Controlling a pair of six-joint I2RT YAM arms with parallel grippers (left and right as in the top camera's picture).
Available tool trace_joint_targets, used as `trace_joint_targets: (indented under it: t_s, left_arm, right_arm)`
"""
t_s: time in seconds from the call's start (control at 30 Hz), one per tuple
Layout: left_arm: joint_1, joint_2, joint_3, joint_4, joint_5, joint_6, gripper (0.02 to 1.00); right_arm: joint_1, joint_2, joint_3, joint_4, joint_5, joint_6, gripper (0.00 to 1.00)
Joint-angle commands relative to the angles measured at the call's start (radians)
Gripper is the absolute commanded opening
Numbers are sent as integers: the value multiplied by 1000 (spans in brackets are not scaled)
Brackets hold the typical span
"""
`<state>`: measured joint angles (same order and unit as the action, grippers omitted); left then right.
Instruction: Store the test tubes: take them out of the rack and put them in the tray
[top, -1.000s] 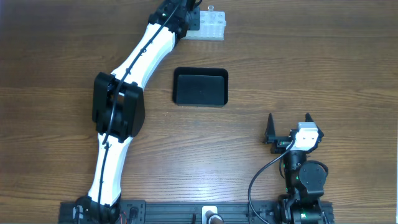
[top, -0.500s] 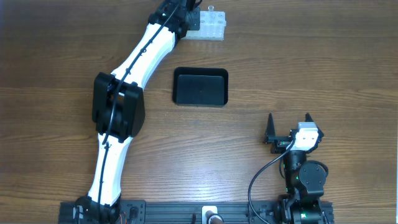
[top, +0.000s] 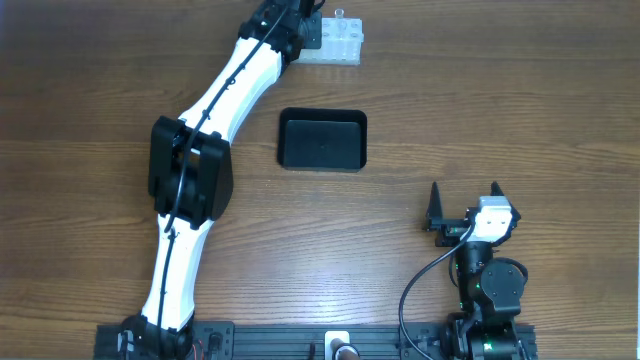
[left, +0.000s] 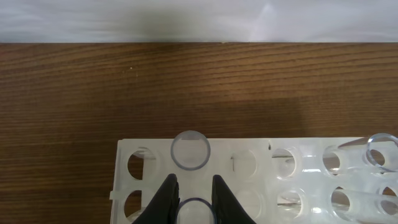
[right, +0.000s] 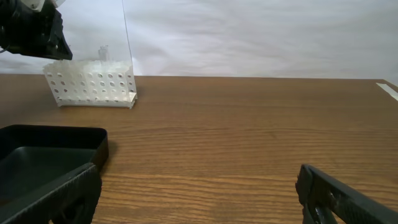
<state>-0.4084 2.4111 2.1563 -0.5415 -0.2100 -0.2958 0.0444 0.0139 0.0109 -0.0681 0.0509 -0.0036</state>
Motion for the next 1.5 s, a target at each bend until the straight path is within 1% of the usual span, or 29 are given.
trace_joint_targets:
  t_s: [0.03, 0.37, 0.6, 0.8, 0.93, 1.07, 1.1, 1.2, 1.27, 1.37, 1.5]
  left_arm:
    - [-5, -31, 24, -6, 10, 0, 38]
    - [-5, -114, 24, -6, -13, 4, 38]
    - [-10, -193, 24, -10, -13, 5, 36]
    - [-21, -300, 24, -73, -12, 4, 36]
    - [-34, -391, 24, -180, -12, 3, 38]
    - [-52, -474, 24, -337, 2, -38, 38]
    - [-55, -488, 24, -377, 10, -60, 36]
    - [-55, -511, 24, -499, 91, -122, 36]
    - [-53, -513, 24, -587, 125, -159, 38]
    - [-54, -499, 24, -712, 134, -184, 36]
    - [-53, -447, 24, -827, 153, -183, 40]
  right_arm:
    - [-8, -9, -5, -3, -5, 3, 991]
    - [-8, -9, -5, -3, -6, 3, 993]
    - [-8, -9, -5, -3, -5, 3, 991]
    - [-8, -9, -5, -3, -5, 3, 993]
    - [-8, -9, -5, -3, -5, 3, 991]
    - [-8, -9, -5, -3, -6, 3, 993]
    - [-8, -9, -5, -3, -5, 3, 993]
    - [-8, -9, -5, -3, -6, 3, 991]
    - [-8, -9, -5, -3, -6, 3, 991]
    - [-8, -9, -5, -3, -5, 3, 991]
    - [-8, -9, -5, -3, -5, 3, 991]
